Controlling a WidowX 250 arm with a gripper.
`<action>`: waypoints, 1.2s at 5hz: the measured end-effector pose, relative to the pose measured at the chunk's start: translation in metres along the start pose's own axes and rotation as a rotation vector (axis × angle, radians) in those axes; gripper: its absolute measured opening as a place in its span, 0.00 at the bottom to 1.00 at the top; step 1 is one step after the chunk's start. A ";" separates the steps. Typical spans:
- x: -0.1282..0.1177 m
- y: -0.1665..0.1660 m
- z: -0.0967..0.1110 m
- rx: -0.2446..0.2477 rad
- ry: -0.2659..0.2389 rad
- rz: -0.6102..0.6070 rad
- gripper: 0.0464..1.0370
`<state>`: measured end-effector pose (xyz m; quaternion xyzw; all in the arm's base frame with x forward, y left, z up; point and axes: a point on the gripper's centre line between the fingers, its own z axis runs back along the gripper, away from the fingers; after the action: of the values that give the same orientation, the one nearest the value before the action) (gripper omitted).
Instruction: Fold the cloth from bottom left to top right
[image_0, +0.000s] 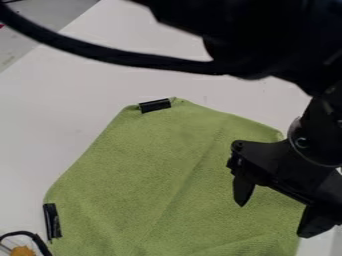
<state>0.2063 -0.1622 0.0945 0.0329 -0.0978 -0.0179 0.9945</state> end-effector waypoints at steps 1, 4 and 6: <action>-0.004 0.003 -0.007 0.018 0.021 0.000 0.96; -0.060 0.130 -0.010 0.067 -0.057 0.236 0.96; -0.097 0.201 -0.040 0.135 -0.016 0.305 0.96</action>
<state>0.1250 0.0452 0.0508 0.0842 -0.1108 0.1397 0.9804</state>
